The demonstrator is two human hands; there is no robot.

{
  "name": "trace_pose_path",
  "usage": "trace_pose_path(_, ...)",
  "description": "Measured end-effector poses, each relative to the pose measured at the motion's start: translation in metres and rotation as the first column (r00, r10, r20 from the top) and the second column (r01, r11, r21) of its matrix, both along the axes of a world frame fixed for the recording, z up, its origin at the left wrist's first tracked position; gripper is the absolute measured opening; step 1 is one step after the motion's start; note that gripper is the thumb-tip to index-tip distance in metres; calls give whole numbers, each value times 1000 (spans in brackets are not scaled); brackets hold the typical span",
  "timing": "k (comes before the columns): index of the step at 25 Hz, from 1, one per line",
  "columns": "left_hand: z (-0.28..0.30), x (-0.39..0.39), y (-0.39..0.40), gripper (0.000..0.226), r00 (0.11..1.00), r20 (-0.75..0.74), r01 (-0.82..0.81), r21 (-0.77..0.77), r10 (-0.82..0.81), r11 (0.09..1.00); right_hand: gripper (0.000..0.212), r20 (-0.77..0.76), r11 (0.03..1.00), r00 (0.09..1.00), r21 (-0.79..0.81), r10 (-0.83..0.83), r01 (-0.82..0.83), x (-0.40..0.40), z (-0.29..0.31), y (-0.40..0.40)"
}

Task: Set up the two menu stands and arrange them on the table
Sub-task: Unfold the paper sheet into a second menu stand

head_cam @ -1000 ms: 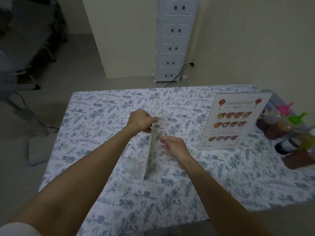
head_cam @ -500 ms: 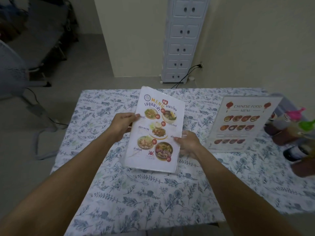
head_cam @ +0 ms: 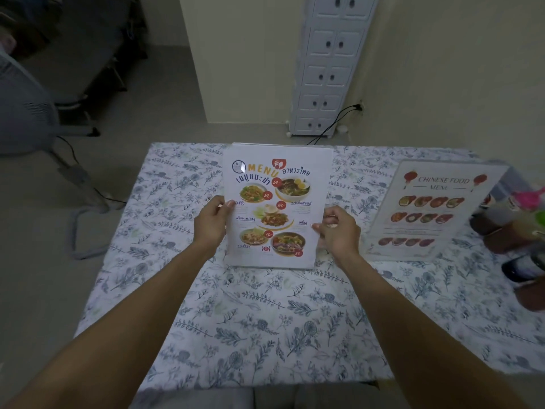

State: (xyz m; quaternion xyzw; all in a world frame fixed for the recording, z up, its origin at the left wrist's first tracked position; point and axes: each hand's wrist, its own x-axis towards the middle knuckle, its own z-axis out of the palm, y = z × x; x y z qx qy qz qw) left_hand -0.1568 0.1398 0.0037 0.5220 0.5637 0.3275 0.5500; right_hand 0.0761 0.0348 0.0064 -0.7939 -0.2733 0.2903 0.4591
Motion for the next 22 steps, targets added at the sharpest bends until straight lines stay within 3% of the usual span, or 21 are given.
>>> trace_pose_path(10,-23,-5,-31,17,987,97,-132,59,126,990,13,18,998,1000,56,20,-21,-4,-20,-6)
trace_pose_path(22,-37,-4,-40,17,977,-144,-140,134,159,981,13,25,996,999,83,32,-34,-6,-27,-6)
